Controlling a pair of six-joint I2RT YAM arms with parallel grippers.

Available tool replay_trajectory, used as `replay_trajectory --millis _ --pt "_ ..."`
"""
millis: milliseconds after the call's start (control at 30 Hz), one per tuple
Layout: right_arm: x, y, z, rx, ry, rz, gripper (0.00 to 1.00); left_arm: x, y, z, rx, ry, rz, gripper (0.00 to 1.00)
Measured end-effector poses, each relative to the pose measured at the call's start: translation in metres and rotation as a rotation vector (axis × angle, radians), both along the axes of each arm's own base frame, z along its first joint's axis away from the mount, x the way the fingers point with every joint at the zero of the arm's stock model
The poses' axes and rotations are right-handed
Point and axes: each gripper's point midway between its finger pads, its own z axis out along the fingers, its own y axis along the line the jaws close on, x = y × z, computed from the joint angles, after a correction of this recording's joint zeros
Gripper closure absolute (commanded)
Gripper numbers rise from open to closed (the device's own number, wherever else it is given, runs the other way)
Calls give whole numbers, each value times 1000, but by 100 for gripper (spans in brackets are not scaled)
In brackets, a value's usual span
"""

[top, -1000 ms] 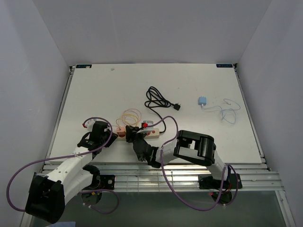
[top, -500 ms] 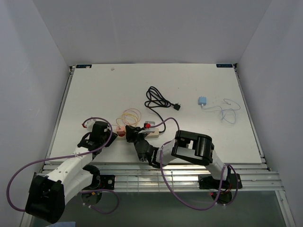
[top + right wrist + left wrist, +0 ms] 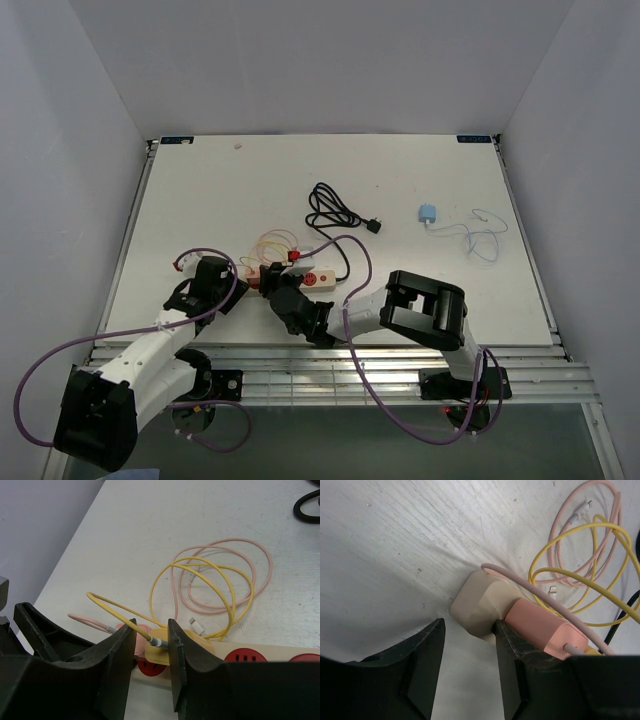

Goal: Insert the plug

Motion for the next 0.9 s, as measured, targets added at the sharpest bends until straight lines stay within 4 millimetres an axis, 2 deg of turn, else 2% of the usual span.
replay_trajectory --millis 167,300,400,467,533,633,900 --pt "-2 2 1 -76 7 22 55 -9 2 0 13 30 -7 39" --pt "-2 6 10 -113 -1 39 49 -20 4 -1 19 58 -24 35" --pt "-7 10 14 -176 -11 70 41 -30 5 -1 23 82 -34 32" --pt "-10 12 15 -229 -19 94 27 -33 5 1 21 86 -40 31" --pt "-14 13 17 -280 -24 120 18 -38 7 3 31 95 -48 28" --pt "-21 8 15 -368 -29 154 11 -44 11 4 44 111 -47 24" --pt "-38 0 14 -488 -10 268 4 -43 4 25 8 76 -73 20"
